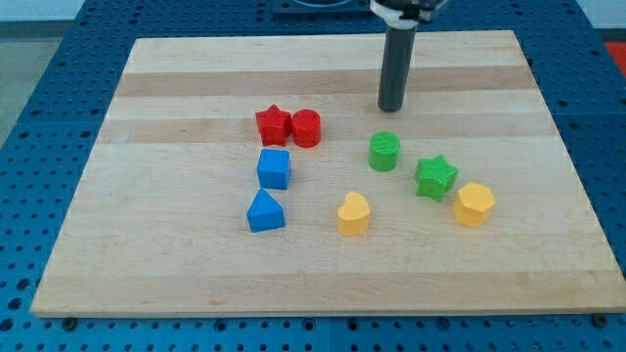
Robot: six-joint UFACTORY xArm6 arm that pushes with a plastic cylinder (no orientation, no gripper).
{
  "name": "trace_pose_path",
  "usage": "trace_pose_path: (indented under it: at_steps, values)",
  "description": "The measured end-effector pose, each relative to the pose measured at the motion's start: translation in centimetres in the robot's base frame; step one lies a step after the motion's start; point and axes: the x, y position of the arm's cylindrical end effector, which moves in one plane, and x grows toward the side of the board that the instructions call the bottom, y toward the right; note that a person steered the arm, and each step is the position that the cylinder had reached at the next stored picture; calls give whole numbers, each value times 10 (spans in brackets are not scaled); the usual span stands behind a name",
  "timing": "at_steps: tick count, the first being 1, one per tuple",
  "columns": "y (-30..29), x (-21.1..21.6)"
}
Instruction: Push the red star into the red circle
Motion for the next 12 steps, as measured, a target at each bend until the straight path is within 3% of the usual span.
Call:
trace_pose_path:
  at_steps: [1, 4, 6, 7, 10, 12]
  values:
    - [0, -35]
    - [0, -56]
    - [0, -113]
    - [-37, -105]
    - [-228, 30]
    - [-209, 67]
